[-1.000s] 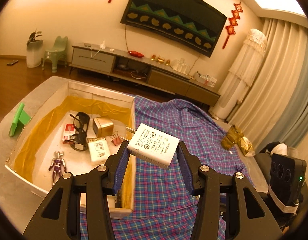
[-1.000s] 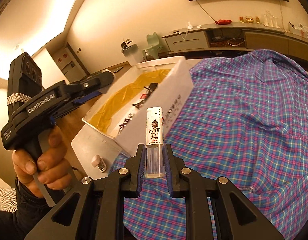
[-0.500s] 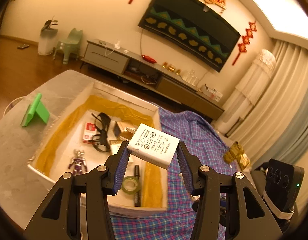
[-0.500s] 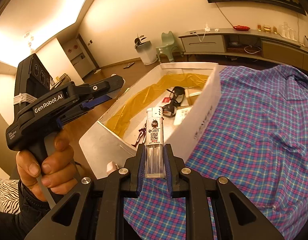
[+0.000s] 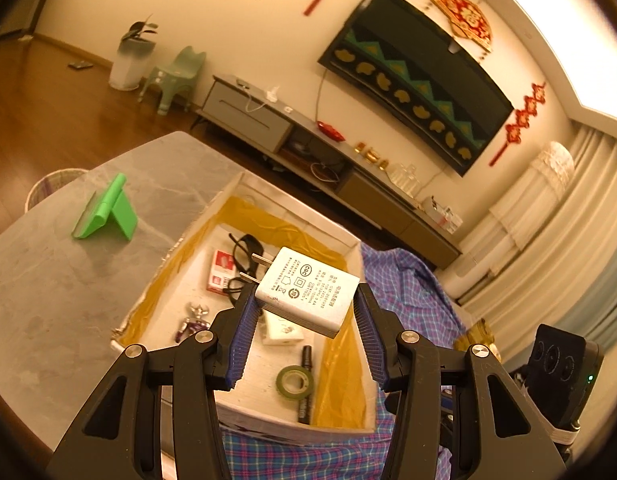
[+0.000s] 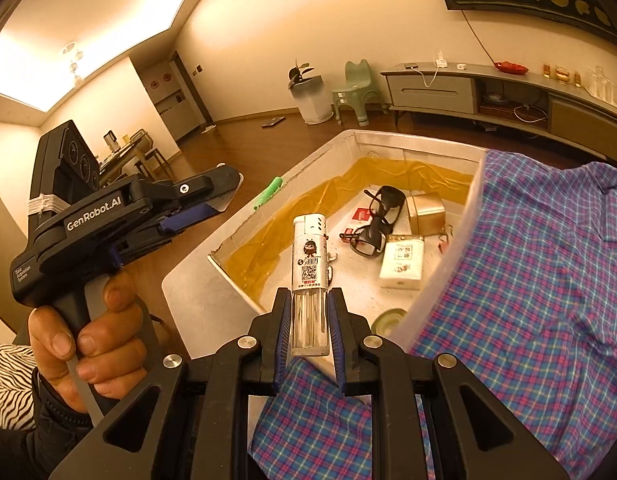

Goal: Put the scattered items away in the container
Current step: 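Carry the charger with the left tool while the right tool carries the vial over the container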

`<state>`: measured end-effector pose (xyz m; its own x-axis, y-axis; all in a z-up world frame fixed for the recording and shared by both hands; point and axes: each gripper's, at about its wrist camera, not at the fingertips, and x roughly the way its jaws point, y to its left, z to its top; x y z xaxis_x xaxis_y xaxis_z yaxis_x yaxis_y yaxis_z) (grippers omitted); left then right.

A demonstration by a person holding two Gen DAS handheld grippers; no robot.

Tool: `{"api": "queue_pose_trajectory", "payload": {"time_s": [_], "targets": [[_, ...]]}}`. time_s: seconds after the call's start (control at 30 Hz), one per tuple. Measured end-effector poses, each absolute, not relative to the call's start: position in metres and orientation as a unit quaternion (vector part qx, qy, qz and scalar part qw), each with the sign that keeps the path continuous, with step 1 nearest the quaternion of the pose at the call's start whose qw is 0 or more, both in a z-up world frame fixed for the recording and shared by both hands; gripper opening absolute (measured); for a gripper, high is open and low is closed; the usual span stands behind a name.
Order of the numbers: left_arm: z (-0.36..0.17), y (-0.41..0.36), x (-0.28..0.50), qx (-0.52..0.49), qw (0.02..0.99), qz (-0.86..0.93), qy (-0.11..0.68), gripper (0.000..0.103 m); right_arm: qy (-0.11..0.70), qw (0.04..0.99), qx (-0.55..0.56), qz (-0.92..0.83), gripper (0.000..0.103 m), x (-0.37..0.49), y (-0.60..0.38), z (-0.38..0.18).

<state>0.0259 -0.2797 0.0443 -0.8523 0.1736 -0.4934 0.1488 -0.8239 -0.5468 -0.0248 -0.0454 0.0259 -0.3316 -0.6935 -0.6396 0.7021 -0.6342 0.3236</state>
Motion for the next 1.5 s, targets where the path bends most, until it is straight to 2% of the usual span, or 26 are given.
{"api": "queue_pose_trajectory", "payload": {"time_s": [0.73, 1.17, 1.5], "targets": [[0.019, -0.284, -0.003, -0.315, 0.002, 0.893, -0.32, 0.05, 0.05, 0.416, 0.427, -0.801, 0.02, -0.075, -0.094, 0.0], [0.006, -0.265, -0.024, -0.361, -0.032, 0.896, -0.256, 0.05, 0.089, 0.412, 0.447, -0.789, 0.02, -0.084, -0.099, -0.019], [-0.004, -0.266, -0.035, -0.383, -0.041, 0.889, -0.249, 0.05, 0.132, 0.413, 0.452, -0.78, 0.02, -0.08, -0.111, -0.025]]}}
